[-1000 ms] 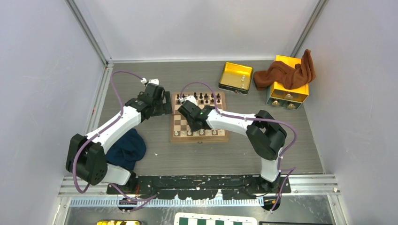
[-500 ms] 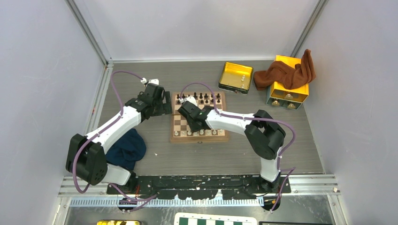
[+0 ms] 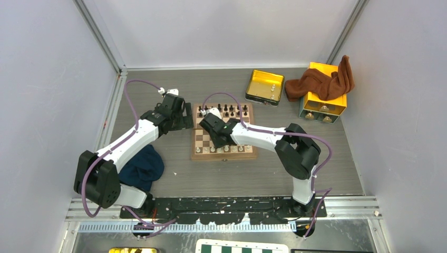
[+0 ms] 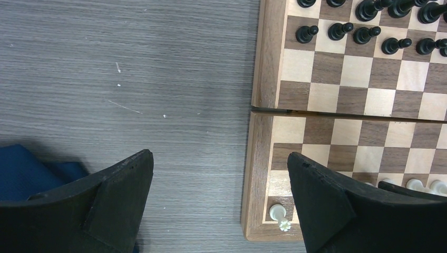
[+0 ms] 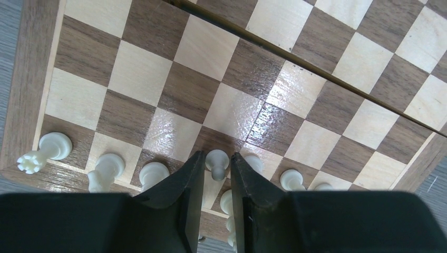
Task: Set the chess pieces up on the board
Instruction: Place the chess piece on the chessboard, then pick up the chess piece from the storage box.
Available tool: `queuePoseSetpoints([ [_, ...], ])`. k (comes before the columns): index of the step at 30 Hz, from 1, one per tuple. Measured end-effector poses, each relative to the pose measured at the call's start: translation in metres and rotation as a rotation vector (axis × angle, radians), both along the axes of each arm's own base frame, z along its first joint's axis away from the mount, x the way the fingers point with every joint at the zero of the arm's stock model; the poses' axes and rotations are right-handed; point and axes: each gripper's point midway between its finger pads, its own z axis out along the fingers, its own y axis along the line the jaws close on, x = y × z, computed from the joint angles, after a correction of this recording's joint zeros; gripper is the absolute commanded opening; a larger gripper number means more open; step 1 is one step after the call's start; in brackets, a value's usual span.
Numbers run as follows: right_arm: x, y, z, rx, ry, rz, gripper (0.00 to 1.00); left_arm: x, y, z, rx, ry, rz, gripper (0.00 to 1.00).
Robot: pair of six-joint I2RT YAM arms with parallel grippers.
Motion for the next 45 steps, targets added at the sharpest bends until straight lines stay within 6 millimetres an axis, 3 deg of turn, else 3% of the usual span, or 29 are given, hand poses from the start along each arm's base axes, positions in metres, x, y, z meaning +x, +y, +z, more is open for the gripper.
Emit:
queuePoseSetpoints([
  [11, 0.014, 0.015, 0.026, 0.043, -0.047, 0.001, 0.31, 0.000, -0.001, 0.000, -0.005, 0.002, -0.004, 0.98],
  [19, 0.023, 0.012, 0.040, 0.027, -0.075, -0.015, 0.32, 0.000, -0.001, 0.000, -0.006, 0.002, -0.005, 0.98],
  [22, 0.039, 0.009, 0.056, 0.043, -0.105, -0.039, 0.46, 0.000, -0.001, 0.000, -0.006, 0.002, -0.005, 0.98],
  [24, 0.059, 0.002, 0.069, 0.062, -0.132, -0.079, 0.50, 0.000, -0.001, 0.000, -0.005, 0.002, -0.005, 0.98],
  [26, 0.085, -0.016, 0.083, 0.078, -0.162, -0.142, 0.53, 0.000, -0.001, 0.000, -0.006, 0.002, -0.005, 0.98],
  [31, 0.155, -0.084, 0.119, 0.103, -0.247, -0.335, 0.55, 0.000, -0.001, 0.000, -0.005, 0.002, -0.004, 0.98],
  [35, 0.204, -0.135, 0.132, 0.103, -0.302, -0.469, 0.56, 0.000, -0.001, 0.000, -0.005, 0.001, -0.004, 0.98],
  [39, 0.235, -0.174, 0.108, 0.062, -0.289, -0.561, 0.59, 0.000, -0.001, 0.000, -0.004, 0.002, -0.004, 0.98],
  [45, 0.262, -0.227, 0.044, -0.017, -0.208, -0.670, 0.59, 0.000, -0.001, -0.004, 0.001, 0.013, -0.004, 0.98],
])
